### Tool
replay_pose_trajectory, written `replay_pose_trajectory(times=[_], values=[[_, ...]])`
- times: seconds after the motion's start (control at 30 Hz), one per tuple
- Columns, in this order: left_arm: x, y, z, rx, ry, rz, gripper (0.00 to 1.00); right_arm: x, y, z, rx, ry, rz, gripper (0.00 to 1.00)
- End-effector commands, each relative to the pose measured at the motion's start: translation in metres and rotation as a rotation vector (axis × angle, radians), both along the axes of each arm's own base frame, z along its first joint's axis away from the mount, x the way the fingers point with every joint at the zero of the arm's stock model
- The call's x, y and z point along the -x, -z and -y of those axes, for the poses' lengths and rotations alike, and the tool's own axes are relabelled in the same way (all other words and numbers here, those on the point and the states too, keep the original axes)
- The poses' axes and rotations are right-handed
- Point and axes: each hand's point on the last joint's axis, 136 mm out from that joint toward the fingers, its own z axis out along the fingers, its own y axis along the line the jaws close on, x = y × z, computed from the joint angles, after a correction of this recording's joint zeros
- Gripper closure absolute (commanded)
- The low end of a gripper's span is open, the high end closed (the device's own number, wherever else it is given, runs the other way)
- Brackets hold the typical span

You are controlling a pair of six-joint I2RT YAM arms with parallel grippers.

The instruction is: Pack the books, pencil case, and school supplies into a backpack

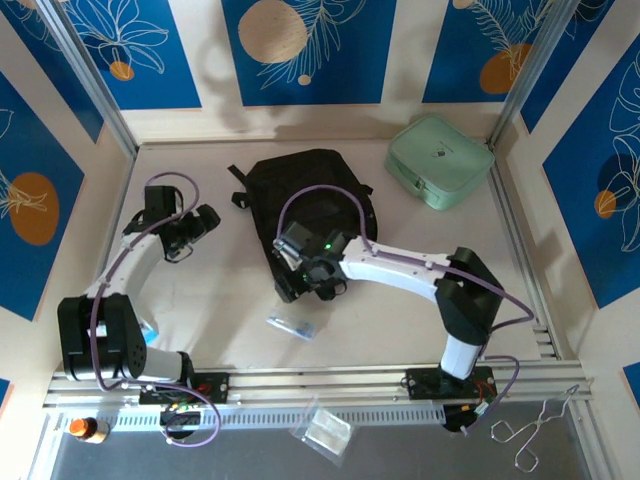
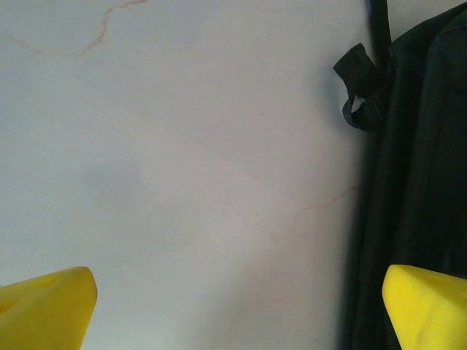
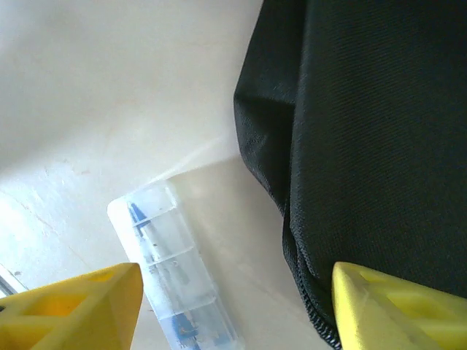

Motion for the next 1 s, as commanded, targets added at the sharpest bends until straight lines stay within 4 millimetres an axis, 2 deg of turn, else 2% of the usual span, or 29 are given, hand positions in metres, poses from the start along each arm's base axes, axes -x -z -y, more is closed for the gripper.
replay_pose_trajectory(times=[0.0, 0.2, 0.33, 0.43, 0.57, 0.73, 0.87, 0.97], values=[[0.003, -0.007, -0.005, 0.037, -0.017, 0.037, 0.0, 0.02, 0.006, -0.01, 0.053, -0.121, -0.013, 0.33], [0.011, -0.006, -0.011, 0.025, -0.023, 0.041, 0.0, 0.037, 0.034, -0.02, 0.165, -0.211, -0.01, 0.35], [0.013, -0.006, -0.012, 0.017, -0.016, 0.037, 0.0, 0.034, 0.031, -0.02, 0.201, -0.199, 0.038, 0.37], [0.014, -0.007, -0.012, 0.014, -0.011, 0.037, 0.0, 0.019, 0.031, -0.006, 0.2, -0.097, 0.031, 0.37], [0.014, -0.007, -0.011, 0.018, -0.007, 0.039, 0.0, -0.007, 0.052, 0.025, 0.206, 0.066, -0.051, 0.37], [0.012, -0.008, -0.009, 0.032, -0.006, 0.044, 0.0, -0.056, 0.07, 0.066, 0.27, 0.245, -0.043, 0.42], [0.011, -0.011, -0.007, 0.044, -0.004, 0.051, 0.0, -0.089, 0.058, 0.088, 0.29, 0.345, 0.011, 0.44], [0.012, -0.01, -0.006, 0.048, 0.0, 0.047, 0.0, -0.089, 0.031, 0.074, 0.221, 0.286, 0.06, 0.42]])
